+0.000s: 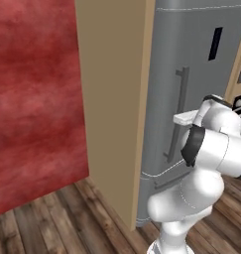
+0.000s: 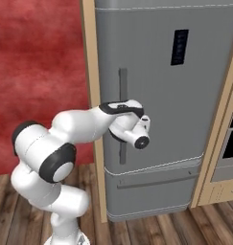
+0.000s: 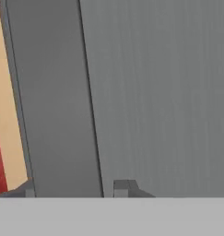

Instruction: Open the fridge, grab two sodas, and place both sodas inside the bowl with ice on the dining counter.

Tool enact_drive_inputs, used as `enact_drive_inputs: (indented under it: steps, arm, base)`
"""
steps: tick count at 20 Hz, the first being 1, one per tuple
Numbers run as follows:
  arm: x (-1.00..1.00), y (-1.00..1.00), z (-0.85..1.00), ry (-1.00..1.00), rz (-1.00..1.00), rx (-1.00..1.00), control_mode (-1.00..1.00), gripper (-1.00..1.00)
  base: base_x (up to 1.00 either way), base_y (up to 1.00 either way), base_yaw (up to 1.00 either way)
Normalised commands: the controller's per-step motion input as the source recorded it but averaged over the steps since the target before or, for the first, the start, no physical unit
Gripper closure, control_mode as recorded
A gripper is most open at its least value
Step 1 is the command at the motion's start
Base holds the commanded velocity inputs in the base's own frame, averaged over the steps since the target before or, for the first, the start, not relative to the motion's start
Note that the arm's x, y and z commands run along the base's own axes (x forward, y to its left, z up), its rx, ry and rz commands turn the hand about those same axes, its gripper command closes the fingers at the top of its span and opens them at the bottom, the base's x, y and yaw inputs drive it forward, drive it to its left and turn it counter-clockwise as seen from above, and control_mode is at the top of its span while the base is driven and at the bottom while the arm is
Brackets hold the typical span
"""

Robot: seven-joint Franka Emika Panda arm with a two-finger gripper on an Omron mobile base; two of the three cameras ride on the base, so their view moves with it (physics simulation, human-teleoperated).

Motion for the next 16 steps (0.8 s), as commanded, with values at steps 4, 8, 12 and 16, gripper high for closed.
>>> enact_drive_inputs:
  steps: [4, 8, 12, 16]
  arm:
    - [-0.25, -1.0, 0.0, 0.28, -0.18, 0.0, -1.0, 1.0]
    - [-0.29, -1.0, 0.0, 0.26, -0.16, 0.0, -1.0, 1.0]
    - [-0.3, -1.0, -0.01, 0.19, -0.11, 0.0, -1.0, 1.0]
    - [-0.46, -0.77, -0.09, 0.12, -0.16, 0.0, -1.0, -1.0]
  base:
    - [0.0, 0.0, 0.0]
    - [0.0, 0.0, 0.0]
    - [0.0, 0.0, 0.0]
    - [0.0, 0.0, 0.0]
